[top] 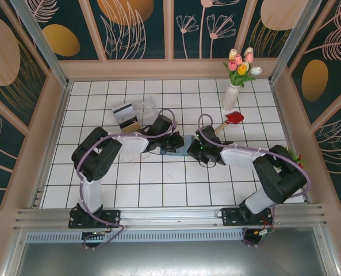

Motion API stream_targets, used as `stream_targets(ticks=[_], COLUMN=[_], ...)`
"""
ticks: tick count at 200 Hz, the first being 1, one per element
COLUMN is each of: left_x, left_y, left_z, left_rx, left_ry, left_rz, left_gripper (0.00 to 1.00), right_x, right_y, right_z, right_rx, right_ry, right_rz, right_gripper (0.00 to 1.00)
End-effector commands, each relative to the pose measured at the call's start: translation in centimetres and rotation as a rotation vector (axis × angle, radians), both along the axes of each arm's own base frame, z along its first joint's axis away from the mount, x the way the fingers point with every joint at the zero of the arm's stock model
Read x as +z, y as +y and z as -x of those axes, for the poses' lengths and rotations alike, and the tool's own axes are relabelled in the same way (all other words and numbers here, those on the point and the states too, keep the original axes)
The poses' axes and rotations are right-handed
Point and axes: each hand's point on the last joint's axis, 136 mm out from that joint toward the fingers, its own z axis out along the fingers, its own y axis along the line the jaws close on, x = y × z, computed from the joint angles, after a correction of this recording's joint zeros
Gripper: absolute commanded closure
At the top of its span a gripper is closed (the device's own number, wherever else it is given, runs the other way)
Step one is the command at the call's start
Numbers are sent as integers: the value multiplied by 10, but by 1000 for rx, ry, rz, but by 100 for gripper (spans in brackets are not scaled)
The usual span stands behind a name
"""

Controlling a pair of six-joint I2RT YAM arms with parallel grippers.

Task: Take the credit cards out of the card holder

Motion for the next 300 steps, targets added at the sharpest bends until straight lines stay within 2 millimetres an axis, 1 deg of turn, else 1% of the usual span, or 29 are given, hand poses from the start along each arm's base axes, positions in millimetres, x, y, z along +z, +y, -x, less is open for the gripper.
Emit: stream_targets(ticks=[1,18,33,54,79,107,142,160,185,213,230,248,264,281,300], left_x=[47,54,50,49,35,20,6,1,0,-8,-14,-21,-23,-29,-37], left_y=[8,22,39,56,76,91,98,94,89,86,84,87,88,87,92], left_z=[-3,-6,-11,-18,-21,-25,-29,-27,-28,-25,-23,-23,-24,-21,-18], left_rx=[0,28,71,115,151,178,208,190,177,154,138,140,146,143,159], left_ry=[-79,-95,-97,-112,-116,-97,-64,-40,-40,-23,-10,3,10,34,61], left_rz=[78,83,37,-19,-120,-184,-197,-183,-160,-155,-150,-167,-162,-162,-187], left_gripper=[89,85,84,82,81,81,84,84,85,85,87,87,87,87,88], right_x=[11,17,24,36,43,49,39,33,28,28,24,15,10,8,0], right_y=[9,16,21,29,38,50,62,64,63,65,65,62,59,61,60], right_z=[-9,-12,-17,-26,-33,-41,-51,-54,-57,-57,-57,-56,-55,-52,-50], right_rx=[11,28,47,61,82,107,135,147,166,186,197,201,207,233,247], right_ry=[-24,-34,-47,-74,-77,-106,-99,-93,-99,-106,-99,-86,-78,-73,-57], right_rz=[-11,-34,-24,-13,-10,-3,11,24,47,21,7,19,12,-19,-23], right_gripper=[94,94,94,94,93,86,84,84,83,81,81,81,81,83,84])
